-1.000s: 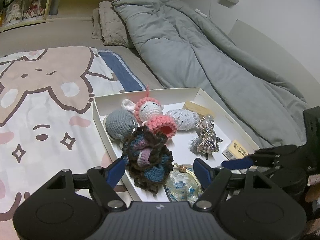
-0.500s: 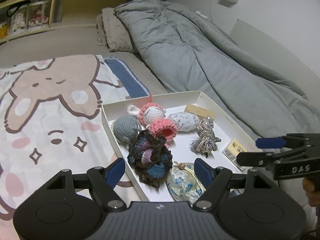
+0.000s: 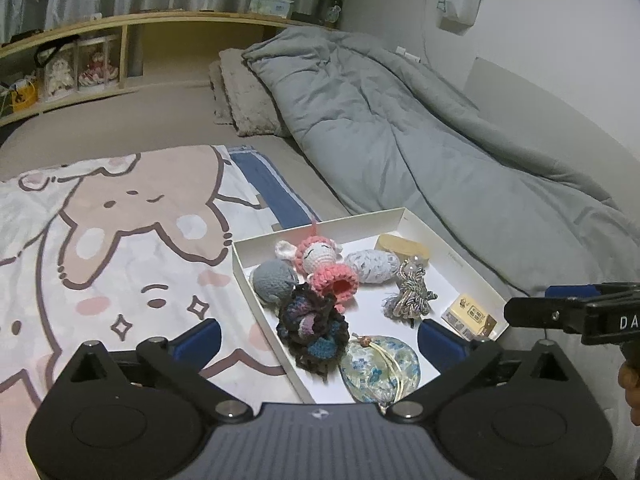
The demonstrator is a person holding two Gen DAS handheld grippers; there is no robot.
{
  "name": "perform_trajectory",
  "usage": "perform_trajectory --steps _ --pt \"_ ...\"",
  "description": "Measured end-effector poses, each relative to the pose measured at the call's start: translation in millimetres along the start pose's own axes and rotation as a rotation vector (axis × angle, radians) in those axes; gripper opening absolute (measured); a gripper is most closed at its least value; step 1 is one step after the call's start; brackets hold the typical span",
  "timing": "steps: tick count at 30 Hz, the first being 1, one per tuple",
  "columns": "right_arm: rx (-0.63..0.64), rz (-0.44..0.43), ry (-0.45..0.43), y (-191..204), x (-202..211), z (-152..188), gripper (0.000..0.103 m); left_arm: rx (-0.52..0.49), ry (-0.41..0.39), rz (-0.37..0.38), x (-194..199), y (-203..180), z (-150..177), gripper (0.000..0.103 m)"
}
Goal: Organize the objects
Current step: 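Release the crochet flower with left tool while right tool releases floral pouch, then withdraw both open tools up and away from the white box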
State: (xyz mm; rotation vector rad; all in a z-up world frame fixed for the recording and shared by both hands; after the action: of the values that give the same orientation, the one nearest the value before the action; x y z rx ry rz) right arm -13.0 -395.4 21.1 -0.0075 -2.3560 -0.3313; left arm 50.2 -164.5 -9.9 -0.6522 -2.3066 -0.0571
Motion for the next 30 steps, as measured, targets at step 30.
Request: perform_trajectory --steps 30 --pt "-0.004 0.146 -0.079 48 51 70 0.103 -0.031 -0.012 -0.129 67 20 42 0.103"
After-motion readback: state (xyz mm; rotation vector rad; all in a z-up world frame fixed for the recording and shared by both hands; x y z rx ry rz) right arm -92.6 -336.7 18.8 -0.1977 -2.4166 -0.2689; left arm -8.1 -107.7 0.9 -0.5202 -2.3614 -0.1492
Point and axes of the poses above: each gripper's, at about its wrist camera, not at the fingertips, and x roughly against the way its jaws point, y to its left, z to its underside, the point moved 3 cm from there along -x, roughly the way its jaws point, and after that the axes turned 5 degrees about -z, right-handed, at the moved point
